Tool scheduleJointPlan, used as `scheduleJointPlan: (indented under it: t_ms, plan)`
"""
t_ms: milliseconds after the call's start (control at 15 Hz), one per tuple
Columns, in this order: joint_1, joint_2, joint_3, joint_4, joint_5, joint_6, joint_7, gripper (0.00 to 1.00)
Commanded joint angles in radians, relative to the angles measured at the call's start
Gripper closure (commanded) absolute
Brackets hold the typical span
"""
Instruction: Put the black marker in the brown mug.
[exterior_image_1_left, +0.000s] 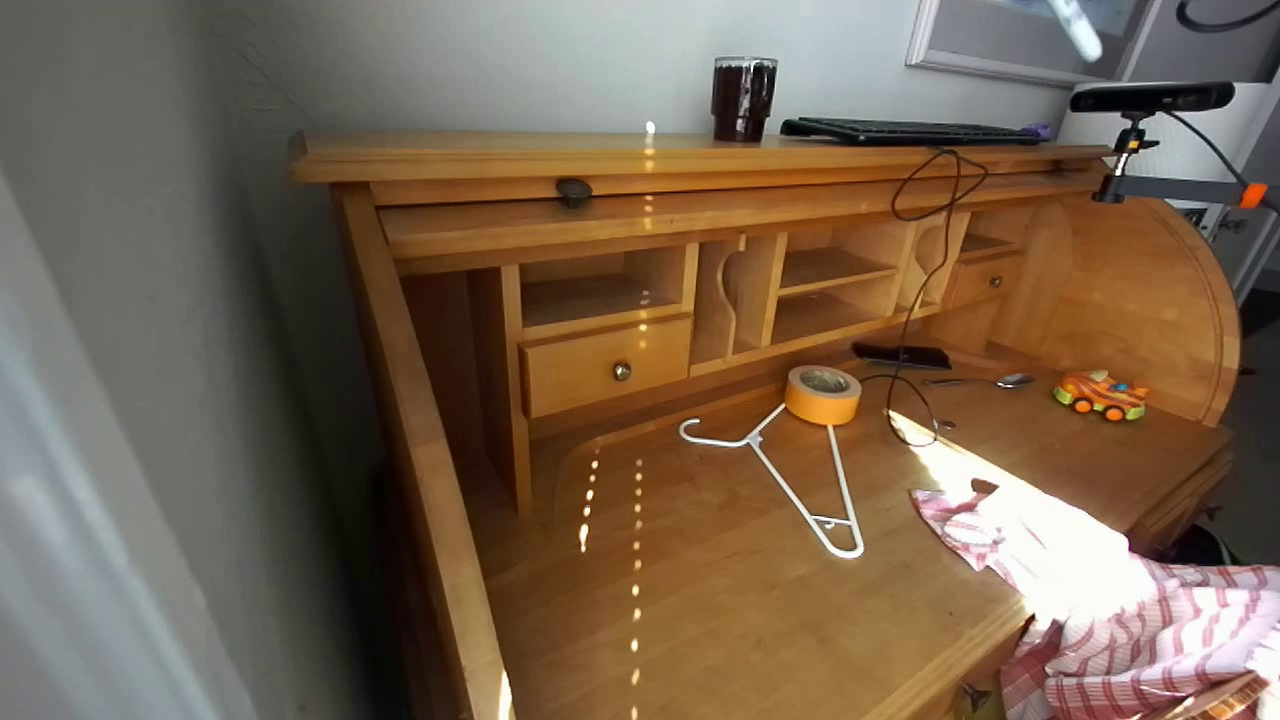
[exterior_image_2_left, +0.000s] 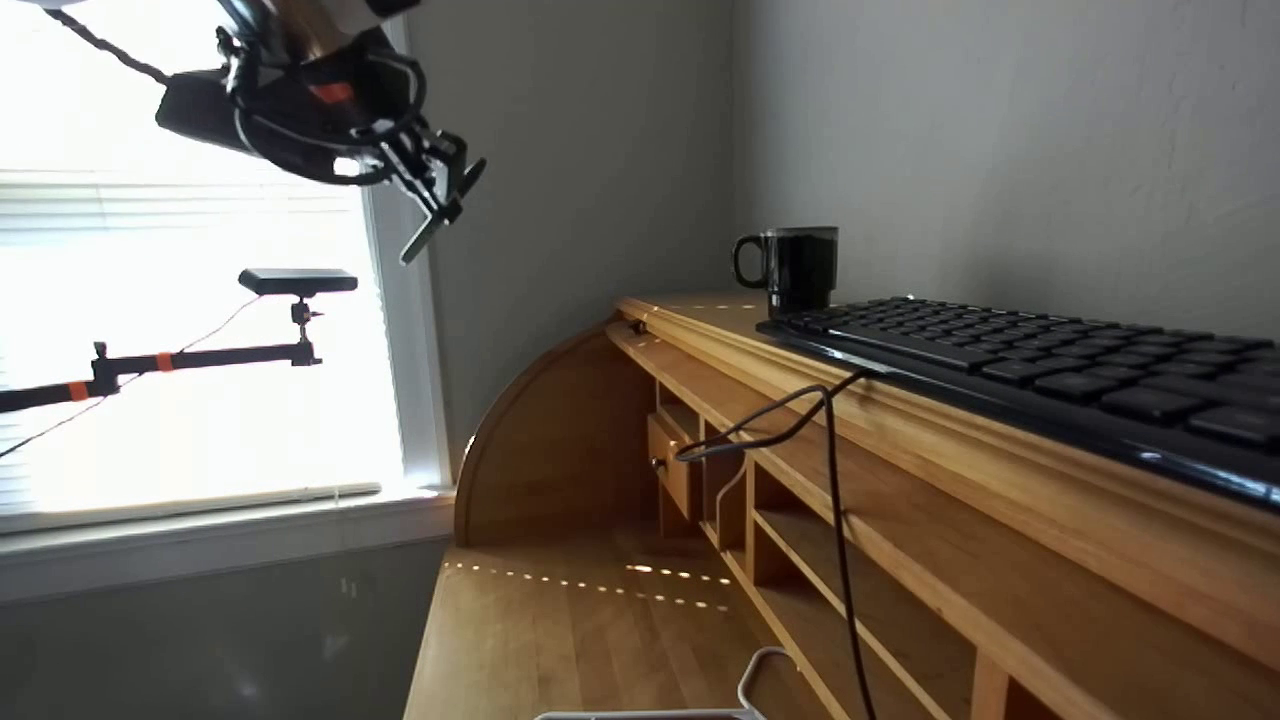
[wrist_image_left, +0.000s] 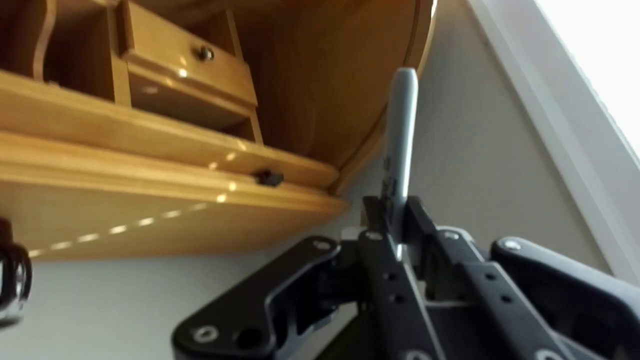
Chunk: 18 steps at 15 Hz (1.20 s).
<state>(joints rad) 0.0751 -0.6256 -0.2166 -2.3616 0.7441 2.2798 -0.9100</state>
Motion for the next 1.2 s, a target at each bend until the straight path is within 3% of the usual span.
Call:
scheduleJointPlan:
  t_ms: [0,333,533,600,800,1067,1133]
  plan:
    - [0.057,0.049,-0.015,0.095,0.142,0.152,-0.039,0.96]
    - [0.1,0.221,-0.044,0.285,0.336,0.424,-0.127,0.96]
    - [0.135,0.384,-0.102,0.446,0.442,0.555,-0.184,0.96]
    - [0.105,0.257,-0.062,0.322,0.368,0.498,-0.134,0.85]
    - [0.114,0.367,-0.089,0.419,0.406,0.528,-0.156,0.85]
    - [0.115,0.384,-0.09,0.443,0.409,0.529,-0.156,0.85]
    - [0.115,0.384,-0.091,0.445,0.409,0.529,-0.156,0.96]
